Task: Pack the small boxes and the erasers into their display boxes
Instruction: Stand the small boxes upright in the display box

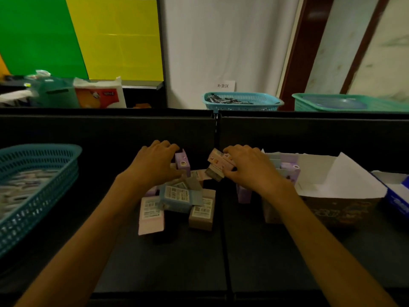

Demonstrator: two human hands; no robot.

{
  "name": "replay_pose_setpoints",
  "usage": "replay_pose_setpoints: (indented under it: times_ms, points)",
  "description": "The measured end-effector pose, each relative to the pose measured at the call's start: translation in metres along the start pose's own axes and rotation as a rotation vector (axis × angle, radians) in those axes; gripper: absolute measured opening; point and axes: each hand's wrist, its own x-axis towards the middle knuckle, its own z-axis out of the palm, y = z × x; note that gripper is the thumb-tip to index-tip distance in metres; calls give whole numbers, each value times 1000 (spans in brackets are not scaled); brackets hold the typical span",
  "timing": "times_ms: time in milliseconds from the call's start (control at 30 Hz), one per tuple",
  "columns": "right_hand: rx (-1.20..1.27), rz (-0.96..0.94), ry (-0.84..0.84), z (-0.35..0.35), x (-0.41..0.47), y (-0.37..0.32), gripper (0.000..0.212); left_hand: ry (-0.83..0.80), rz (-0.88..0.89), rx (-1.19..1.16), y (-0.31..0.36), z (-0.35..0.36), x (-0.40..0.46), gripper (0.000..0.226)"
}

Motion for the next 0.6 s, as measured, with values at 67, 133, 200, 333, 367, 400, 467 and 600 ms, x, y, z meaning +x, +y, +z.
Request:
replay_pose_setpoints:
  times_ms: [67,133,200,333,367,400,467,600]
  points:
    - [5,56,-28,7,6,-5,55,-8,23,-40,-8,7,8,76]
    - [-7,120,-43,14,13,-6,54,-24,34,-85,-13,14,17,78]
    - [-21,182,-42,21,20,-6,53,-49,44,-123,-18,21,25,81]
    - [-34,291,-1,30,30,-5,60,-92,60,-232,-26,29,37,78]
    - [-40,316,-4,31,33,-3,61,-116,60,-266,-27,30,39,76]
    - [-41,343,-17,33,35,-1,62,-144,56,-300,-28,31,41,74]
    - [-44,391,-78,37,38,4,60,-196,58,-368,-31,34,46,72]
    - [-29,429,-181,43,39,9,55,-259,70,-461,-34,35,53,82]
